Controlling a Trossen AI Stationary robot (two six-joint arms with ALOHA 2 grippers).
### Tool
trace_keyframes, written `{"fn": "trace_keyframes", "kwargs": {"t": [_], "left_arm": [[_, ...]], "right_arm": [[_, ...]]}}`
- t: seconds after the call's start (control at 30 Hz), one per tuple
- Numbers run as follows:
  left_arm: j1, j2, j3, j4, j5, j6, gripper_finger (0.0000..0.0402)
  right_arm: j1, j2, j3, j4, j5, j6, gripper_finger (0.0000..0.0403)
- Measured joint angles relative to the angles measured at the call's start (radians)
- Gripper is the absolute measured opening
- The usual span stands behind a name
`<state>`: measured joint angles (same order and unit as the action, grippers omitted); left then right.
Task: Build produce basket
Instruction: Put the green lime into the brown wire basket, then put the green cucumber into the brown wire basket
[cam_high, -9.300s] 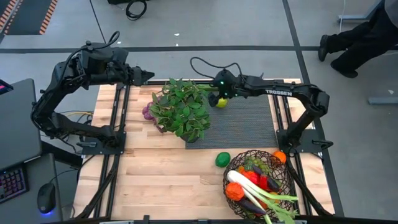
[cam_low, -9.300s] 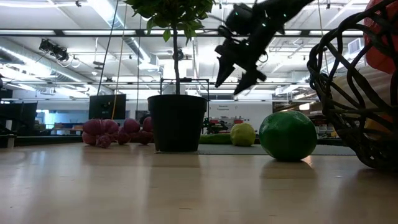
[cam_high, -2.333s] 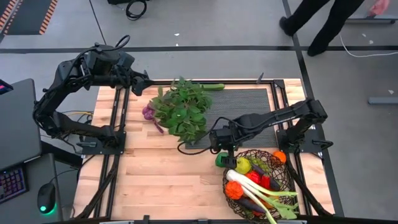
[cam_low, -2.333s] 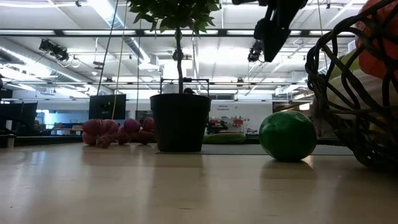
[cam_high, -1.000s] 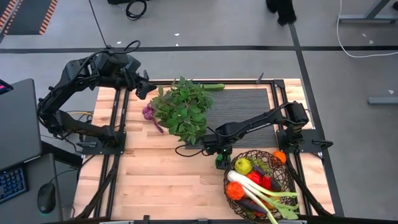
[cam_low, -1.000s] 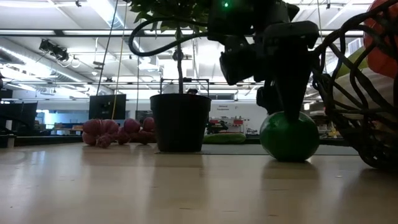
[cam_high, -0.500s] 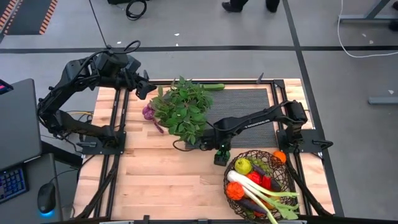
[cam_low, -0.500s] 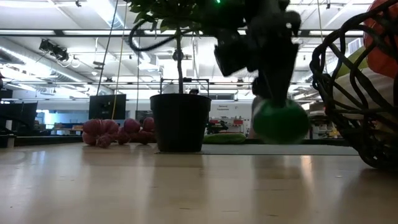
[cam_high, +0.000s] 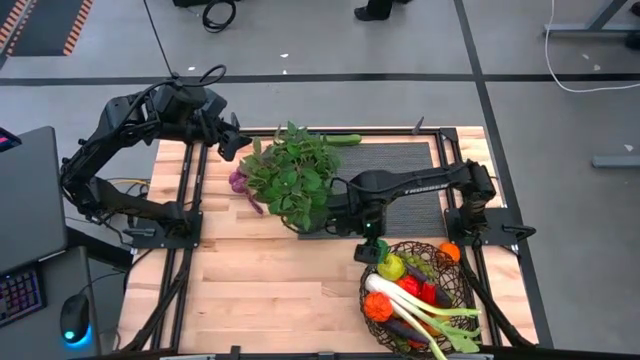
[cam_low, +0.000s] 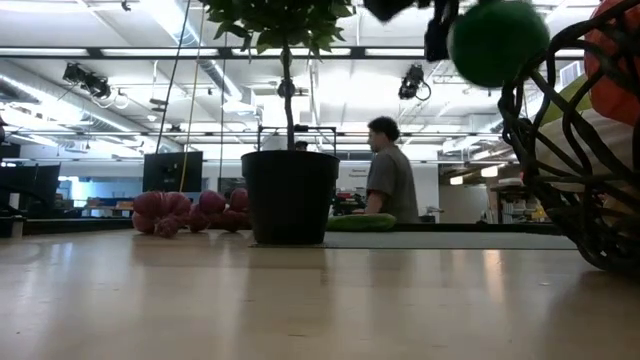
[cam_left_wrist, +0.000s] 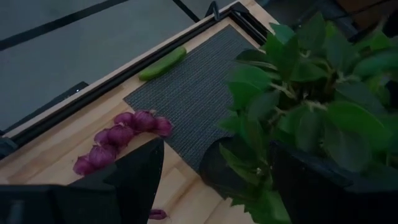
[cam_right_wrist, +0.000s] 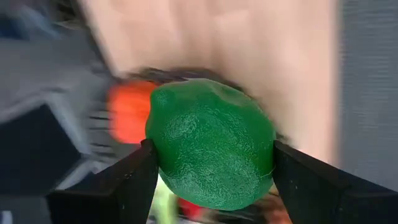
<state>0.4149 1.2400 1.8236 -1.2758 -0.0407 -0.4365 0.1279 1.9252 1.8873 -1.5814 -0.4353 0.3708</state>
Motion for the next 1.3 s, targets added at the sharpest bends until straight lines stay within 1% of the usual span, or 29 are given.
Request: {"fn": "trace_keyframes", "kwargs": {"t": [0.1,0.17,0.33,0.53,0.67,0.8,0.9,1.0,1.13,1.23,1.3], "left_arm": [[0.000,0.000,0.000,0.000,0.000,0.010,0.0288],[0.000,0.000,0.000,0.000,0.000,0.012,0.0288],[0.000,0.000,0.000,-0.001,0.000,0.049,0.0288],[0.000,0.002,0.000,0.001,0.000,0.069,0.0288],[0.000,0.003,0.000,0.000,0.000,0.088,0.0288],[0.000,0.003,0.000,0.000,0.000,0.082,0.0288],[0.003,0.003,0.000,-0.001,0.000,0.082,0.0288],[0.004,0.003,0.000,-0.008,0.000,0.082,0.0288],[0.004,0.003,0.000,-0.029,0.000,0.090,0.0288],[0.004,0.003,0.000,-0.041,0.000,0.099,0.0288],[0.008,0.003,0.000,-0.046,0.000,0.114,0.0288]], "right_arm": [[0.029,-0.036,0.014,0.022,-0.088,0.127,0.0290],[0.056,-0.057,0.024,0.011,-0.113,0.175,0.0290],[0.138,-0.084,0.023,0.009,-0.103,0.298,0.0290],[0.260,-0.079,0.023,0.011,-0.093,0.472,0.0290],[0.337,-0.079,0.023,0.010,-0.037,0.647,0.0290],[0.407,-0.079,0.023,0.011,0.053,0.914,0.0293],[0.449,-0.079,0.023,0.010,0.124,1.099,0.0307],[0.480,-0.079,0.023,0.011,0.156,1.238,0.0330],[0.508,-0.078,0.023,0.010,0.188,1.366,0.0362],[0.514,-0.079,0.023,0.010,0.239,1.423,0.0381],[0.514,-0.082,0.022,0.010,0.291,1.444,0.0390]]}}
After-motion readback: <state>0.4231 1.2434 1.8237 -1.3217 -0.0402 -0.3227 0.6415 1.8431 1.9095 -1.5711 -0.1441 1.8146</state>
